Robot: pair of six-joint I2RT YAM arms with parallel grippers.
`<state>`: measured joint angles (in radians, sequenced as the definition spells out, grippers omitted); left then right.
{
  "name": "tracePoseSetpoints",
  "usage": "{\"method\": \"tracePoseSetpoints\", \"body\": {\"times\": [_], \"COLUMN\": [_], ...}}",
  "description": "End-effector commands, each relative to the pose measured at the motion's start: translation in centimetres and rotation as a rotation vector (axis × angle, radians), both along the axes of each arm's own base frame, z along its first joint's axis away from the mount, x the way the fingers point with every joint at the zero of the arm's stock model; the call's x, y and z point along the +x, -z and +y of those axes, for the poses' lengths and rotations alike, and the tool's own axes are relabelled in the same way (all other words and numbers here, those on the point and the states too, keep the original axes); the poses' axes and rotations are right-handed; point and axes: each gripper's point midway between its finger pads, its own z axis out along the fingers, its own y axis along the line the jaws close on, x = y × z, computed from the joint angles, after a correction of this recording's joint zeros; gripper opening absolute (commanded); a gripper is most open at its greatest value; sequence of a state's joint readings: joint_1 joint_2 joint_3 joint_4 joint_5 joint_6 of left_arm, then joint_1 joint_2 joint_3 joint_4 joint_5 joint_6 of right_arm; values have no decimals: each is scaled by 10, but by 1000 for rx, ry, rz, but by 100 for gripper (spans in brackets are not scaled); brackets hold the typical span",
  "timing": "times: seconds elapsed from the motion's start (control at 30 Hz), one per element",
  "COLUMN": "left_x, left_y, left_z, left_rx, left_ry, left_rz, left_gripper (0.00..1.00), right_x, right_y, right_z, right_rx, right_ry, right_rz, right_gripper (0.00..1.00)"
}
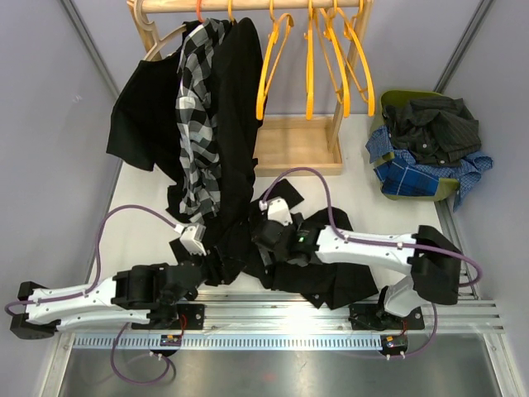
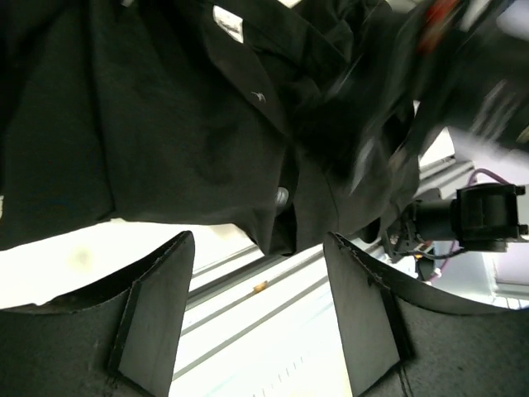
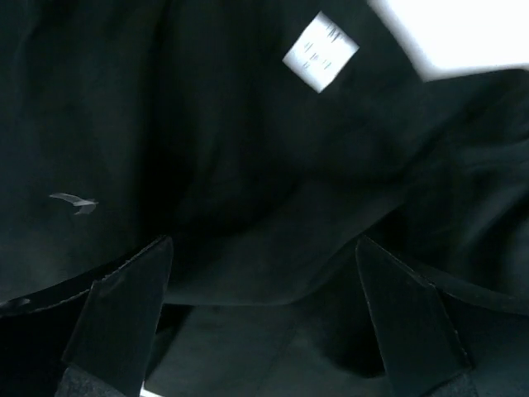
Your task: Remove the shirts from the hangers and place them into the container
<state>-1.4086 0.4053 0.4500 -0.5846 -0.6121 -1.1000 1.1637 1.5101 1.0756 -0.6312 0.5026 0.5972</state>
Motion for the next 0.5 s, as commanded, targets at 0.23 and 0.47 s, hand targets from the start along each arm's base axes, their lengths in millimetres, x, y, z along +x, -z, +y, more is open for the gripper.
{"method": "tracePoseSetpoints", "body": {"times": [0.23,0.47], "left_x": [8,8], "left_y": [-20,-21], "left_z": [20,31], "left_rx": [-45,-58], "left_ry": [-71,-89], "left_rz": [-24,-27], "left_gripper": [67,66], "right_x": [-33,-42], "right_y": [85,144], "right_z": [25,1], "right_rx": [48,-27], "right_ry": [226,359], "right_rz": [123,156], "right_gripper": [99,98]}}
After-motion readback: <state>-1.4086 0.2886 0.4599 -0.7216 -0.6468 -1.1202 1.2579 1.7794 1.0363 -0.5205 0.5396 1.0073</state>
